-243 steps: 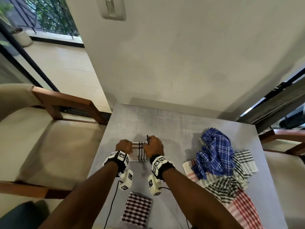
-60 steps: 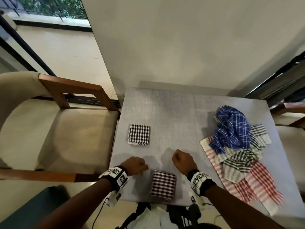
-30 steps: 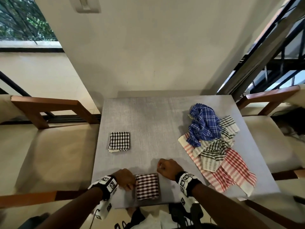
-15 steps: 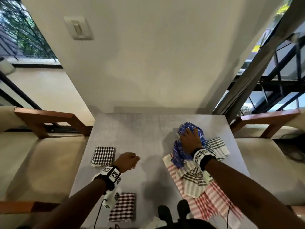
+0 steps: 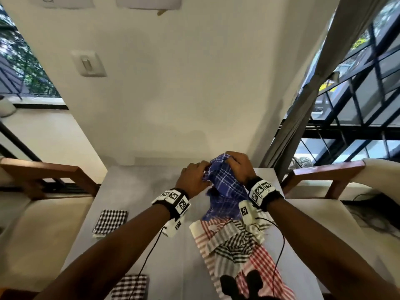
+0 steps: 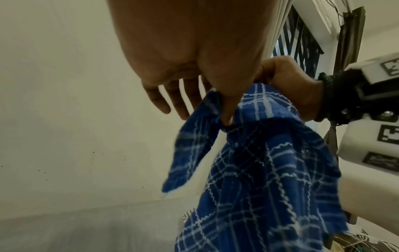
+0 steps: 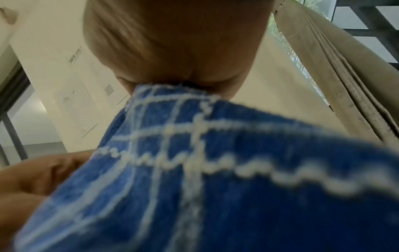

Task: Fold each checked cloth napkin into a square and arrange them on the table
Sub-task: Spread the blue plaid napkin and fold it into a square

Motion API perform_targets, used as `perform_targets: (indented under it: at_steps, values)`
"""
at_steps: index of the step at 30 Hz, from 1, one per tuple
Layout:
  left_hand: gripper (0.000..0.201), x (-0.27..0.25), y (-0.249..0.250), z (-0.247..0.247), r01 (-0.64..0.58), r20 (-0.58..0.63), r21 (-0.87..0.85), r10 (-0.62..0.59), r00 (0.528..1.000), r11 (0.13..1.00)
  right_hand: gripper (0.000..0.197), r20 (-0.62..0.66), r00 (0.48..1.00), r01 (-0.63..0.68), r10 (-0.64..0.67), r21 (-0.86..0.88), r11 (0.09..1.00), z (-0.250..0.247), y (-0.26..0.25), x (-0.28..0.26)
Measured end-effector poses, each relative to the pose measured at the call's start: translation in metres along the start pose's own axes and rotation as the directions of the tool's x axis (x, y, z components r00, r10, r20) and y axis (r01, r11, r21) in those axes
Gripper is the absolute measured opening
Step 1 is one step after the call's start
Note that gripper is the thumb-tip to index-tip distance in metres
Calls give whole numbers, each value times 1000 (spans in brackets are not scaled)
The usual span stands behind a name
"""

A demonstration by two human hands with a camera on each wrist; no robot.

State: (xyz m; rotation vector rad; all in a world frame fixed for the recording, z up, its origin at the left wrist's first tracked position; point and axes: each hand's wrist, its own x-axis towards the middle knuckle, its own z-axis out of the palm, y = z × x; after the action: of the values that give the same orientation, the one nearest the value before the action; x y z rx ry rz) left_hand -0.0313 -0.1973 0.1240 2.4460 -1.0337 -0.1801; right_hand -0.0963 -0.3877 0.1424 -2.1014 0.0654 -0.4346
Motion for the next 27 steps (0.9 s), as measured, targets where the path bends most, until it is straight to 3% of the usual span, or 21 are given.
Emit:
perform_targets:
  at_steps: [2, 5, 8, 9, 11, 13, 14, 17, 20, 23, 27]
  values:
    - [28, 3, 0, -5, -62, -47, -51, 59, 997, 997, 24, 0, 999, -46, 46, 79, 996, -3, -1, 2]
    - [19, 2, -2, -10, -42, -35, -287, 33, 999, 957, 22, -9, 995, -97, 98, 64, 993, -2, 0, 1]
    - [11, 0, -4, -15, 72, -18, -504, -94, 995, 860, 15, -54, 995, -94, 82, -271, 958, 9, 3, -3]
    - [10, 0, -3, -17, 103, -17, -554, -135, 991, 826, 28, -108, 994, -72, 34, -369, 927, 16, 4, -9]
    - [11, 1, 0, -22, 134, -19, -606, -182, 983, 784, 41, -219, 967, 39, -134, -392, 919, 36, -5, -31]
    - [20, 0, 4, -29, 170, 5, -647, -219, 976, 743, 48, -218, 933, 182, -285, -398, 899, 61, -17, -58]
    - [25, 1, 4, -33, 186, 24, -677, -231, 973, 713, 52, -188, 935, 204, -302, -411, 888, 72, -18, -69]
    - [23, -4, 1, -45, 259, 130, -741, -247, 960, 619, 53, -199, 970, 57, -139, -367, 928, 95, -3, -83]
    - [18, -13, -6, -63, 348, 269, -757, -222, 937, 553, 36, -182, 983, -94, 28, -364, 927, 97, 19, -85]
    - [31, -22, -16, -82, 420, 371, -800, -196, 908, 429, 20, -106, 994, -58, 11, -459, 887, 95, 27, -87]
    - [41, -28, -23, -97, 428, 372, -812, -215, 903, 396, 48, -17, 997, 67, -80, -389, 919, 111, 1, -87]
